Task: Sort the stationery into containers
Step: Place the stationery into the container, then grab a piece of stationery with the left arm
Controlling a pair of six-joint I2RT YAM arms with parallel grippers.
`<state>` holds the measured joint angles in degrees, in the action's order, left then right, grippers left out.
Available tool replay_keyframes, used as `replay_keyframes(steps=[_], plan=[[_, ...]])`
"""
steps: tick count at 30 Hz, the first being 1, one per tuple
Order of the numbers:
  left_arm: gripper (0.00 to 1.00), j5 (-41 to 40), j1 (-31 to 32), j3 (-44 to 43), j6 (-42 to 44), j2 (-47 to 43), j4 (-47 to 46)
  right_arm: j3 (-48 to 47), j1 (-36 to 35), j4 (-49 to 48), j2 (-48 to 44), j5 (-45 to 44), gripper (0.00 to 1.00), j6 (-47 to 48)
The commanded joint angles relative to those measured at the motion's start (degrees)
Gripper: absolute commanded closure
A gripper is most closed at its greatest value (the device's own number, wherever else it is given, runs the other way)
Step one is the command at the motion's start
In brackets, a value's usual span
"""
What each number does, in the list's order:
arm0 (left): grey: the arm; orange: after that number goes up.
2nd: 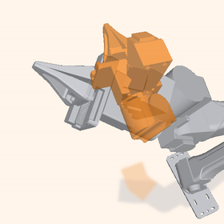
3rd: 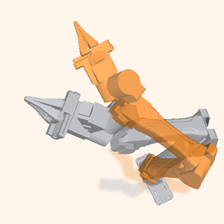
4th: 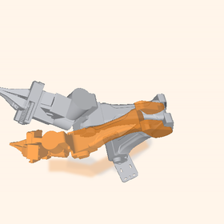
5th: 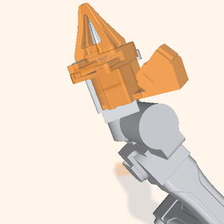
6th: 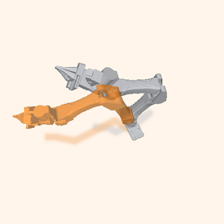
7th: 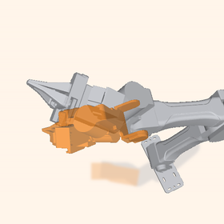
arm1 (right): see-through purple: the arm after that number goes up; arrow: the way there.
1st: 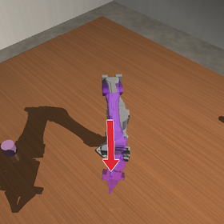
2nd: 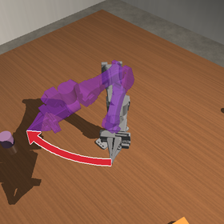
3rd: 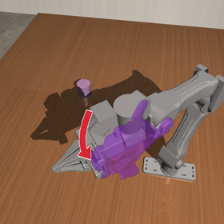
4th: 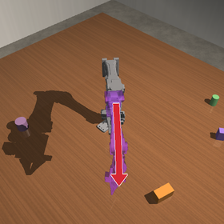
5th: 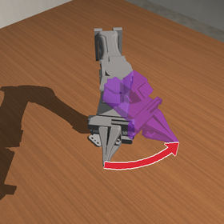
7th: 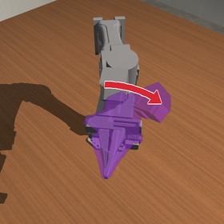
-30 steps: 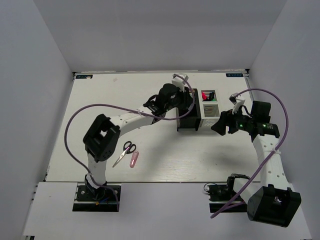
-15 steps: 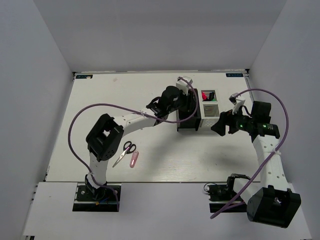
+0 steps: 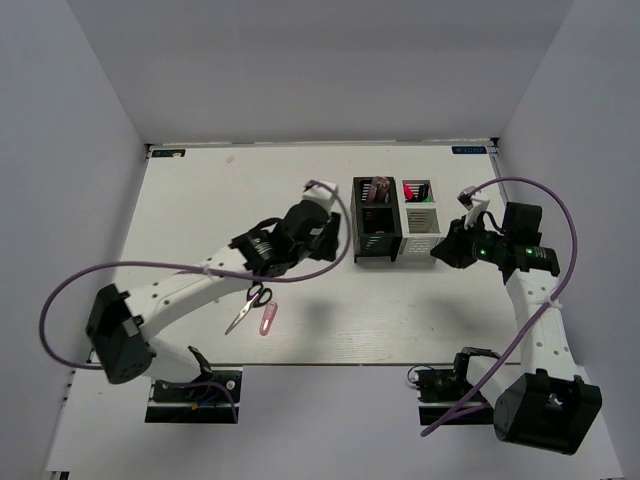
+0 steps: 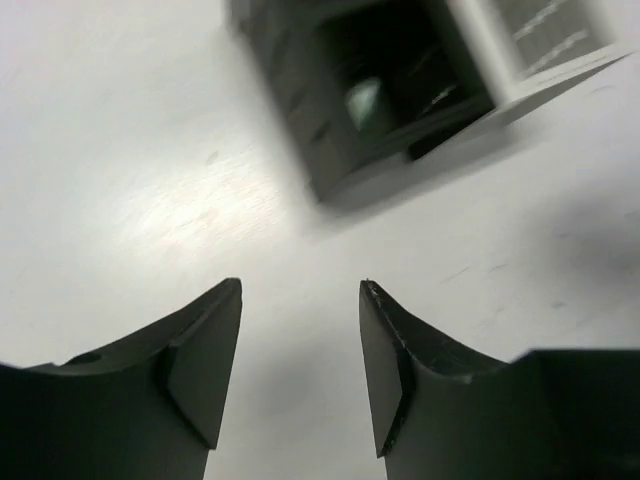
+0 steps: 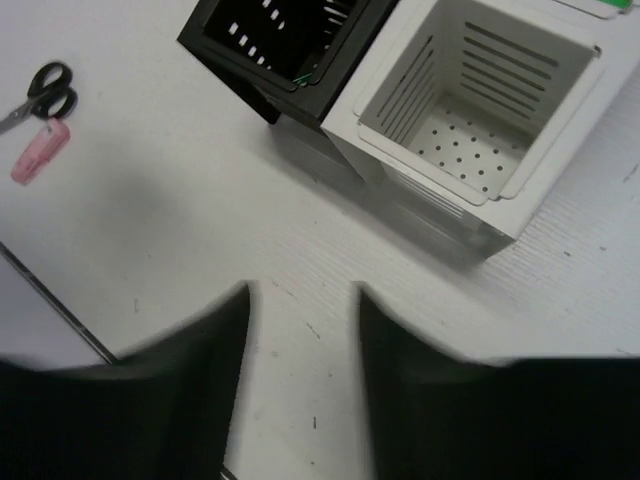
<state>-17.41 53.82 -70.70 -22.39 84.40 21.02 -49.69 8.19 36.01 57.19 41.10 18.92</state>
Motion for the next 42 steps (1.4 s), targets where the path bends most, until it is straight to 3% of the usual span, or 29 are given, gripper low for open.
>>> replay_keyframes(steps=[1, 4, 6, 8, 21, 31, 34, 35, 38, 42], plan=[[0.39, -6.2, -2.5, 7.4, -8.5, -5.3, 23.9, -2.1, 0.0, 2.4, 1.6, 2.8, 1.00, 0.5], [0.40, -0.4, -6.6, 15.1, -10.7, -9.2, 26.8, -2.3, -0.3, 2.6, 2.8, 1.9, 1.00, 0.2], [0.41, 1.7, -7.6, 19.3, -11.7, -10.9, 27.1, -2.3, -0.1, 2.6, 2.8, 1.5, 0.71, 0.2], [0.41, 3.2, -9.5, 22.3, -12.9, -10.7, 26.9, -2.1, -0.1, 2.2, 2.7, 0.6, 0.60, -0.2], [0.43, 8.8, -10.1, 27.8, -14.6, -2.9, 20.8, -2.0, -0.1, 1.7, 3.4, -1.1, 0.56, -0.5], [0.43, 10.1, -11.3, 24.6, -12.1, 4.2, 17.2, -1.9, 0.1, 1.7, 2.8, -0.8, 0.54, -0.5], [0.57, 10.6, -11.6, 24.1, -11.5, 6.1, 17.5, -2.0, 0.2, 1.7, 2.7, -0.8, 0.54, -0.4], [0.75, 10.7, -11.8, 24.1, -11.5, 6.4, 17.7, -2.0, 0.3, 1.7, 2.7, -0.8, 0.54, -0.4], [0.98, 10.8, -12.1, 23.4, -11.5, 6.8, 19.0, -2.0, 0.3, 1.7, 2.6, -0.8, 0.54, -0.4], [1.00, 11.8, -10.2, 21.6, -11.4, 3.8, 20.2, -1.9, 0.2, 1.7, 2.6, -0.8, 0.53, -0.4]])
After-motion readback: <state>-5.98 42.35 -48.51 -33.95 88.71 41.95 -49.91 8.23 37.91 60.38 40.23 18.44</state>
